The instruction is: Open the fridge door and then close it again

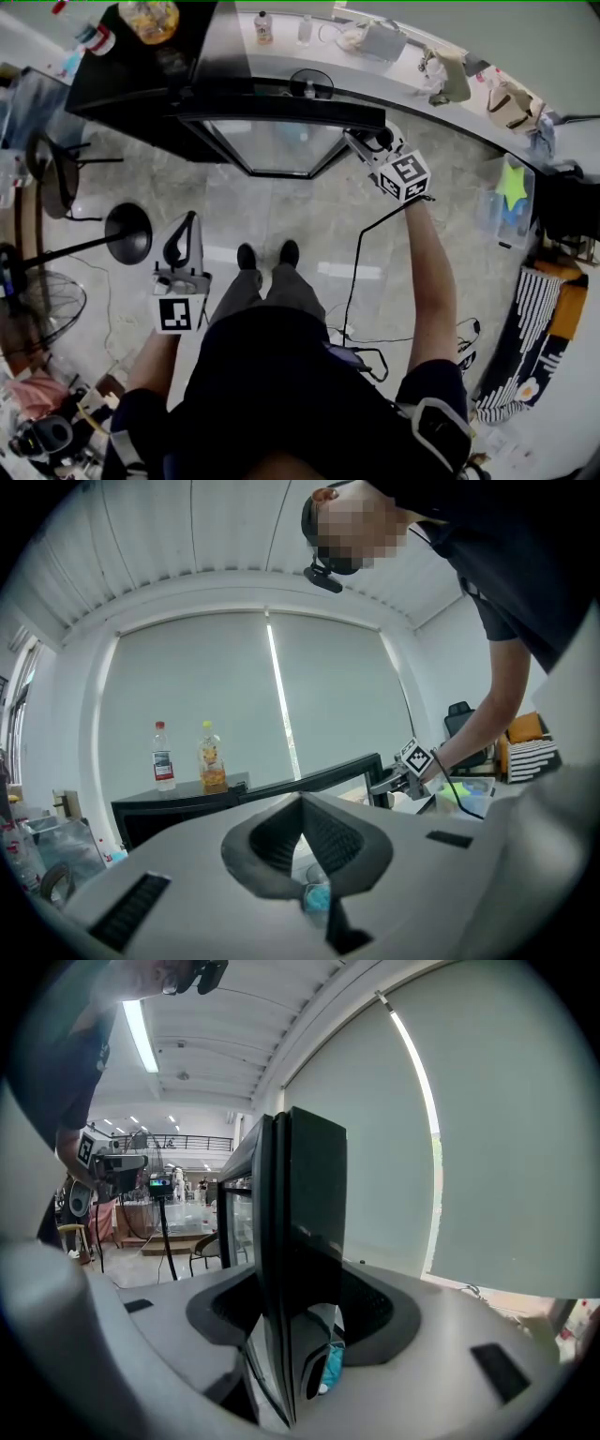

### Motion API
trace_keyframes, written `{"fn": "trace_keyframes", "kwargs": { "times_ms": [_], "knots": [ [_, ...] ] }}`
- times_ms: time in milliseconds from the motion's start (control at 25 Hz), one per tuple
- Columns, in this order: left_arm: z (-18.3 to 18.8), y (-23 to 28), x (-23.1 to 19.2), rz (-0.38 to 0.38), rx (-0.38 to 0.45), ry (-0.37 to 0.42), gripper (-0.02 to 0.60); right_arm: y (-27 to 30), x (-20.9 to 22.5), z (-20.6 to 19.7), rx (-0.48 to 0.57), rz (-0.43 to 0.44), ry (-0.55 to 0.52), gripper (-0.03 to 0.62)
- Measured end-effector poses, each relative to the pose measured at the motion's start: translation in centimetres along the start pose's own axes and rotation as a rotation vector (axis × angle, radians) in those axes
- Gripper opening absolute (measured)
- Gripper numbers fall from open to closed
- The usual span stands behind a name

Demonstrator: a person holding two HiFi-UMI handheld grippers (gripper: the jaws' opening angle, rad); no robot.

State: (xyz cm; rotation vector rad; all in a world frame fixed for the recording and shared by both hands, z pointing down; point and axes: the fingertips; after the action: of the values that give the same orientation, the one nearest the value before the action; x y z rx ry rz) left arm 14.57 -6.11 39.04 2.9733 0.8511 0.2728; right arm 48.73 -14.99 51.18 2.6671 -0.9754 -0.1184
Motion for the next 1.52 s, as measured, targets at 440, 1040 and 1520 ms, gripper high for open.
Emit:
{"fn": "trace_keyframes", "kwargs": {
  "times_ms": [440, 1040, 1520],
  "knots": [
    [0.0, -0.8, 0.4, -0.01, 0.0, -0.003, 0.023, -1.5, -2.9, -0.4, -0.004, -0.081, 0.021, 0.244],
    [0.4, -2.2, 0.5, -0.009, 0.013, 0.007, 0.023, -3.2, -7.3, -0.9, 0.002, -0.129, 0.029, 0.241],
    [0.1, -3.6, 0.4, -0.001, 0.011, -0.002, 0.023, -4.1, -11.4, -1.4, -0.001, -0.114, 0.016, 0.229]
  ]
}}
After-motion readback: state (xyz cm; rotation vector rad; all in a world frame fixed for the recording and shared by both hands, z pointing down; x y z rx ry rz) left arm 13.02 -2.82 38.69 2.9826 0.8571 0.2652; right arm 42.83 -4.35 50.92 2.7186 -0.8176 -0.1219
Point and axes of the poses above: the fingertips, and each gripper's own axes: y forward along the fingers, x to its right, z out of its top, and after that the axes turned 9 degrees about z, right-handed
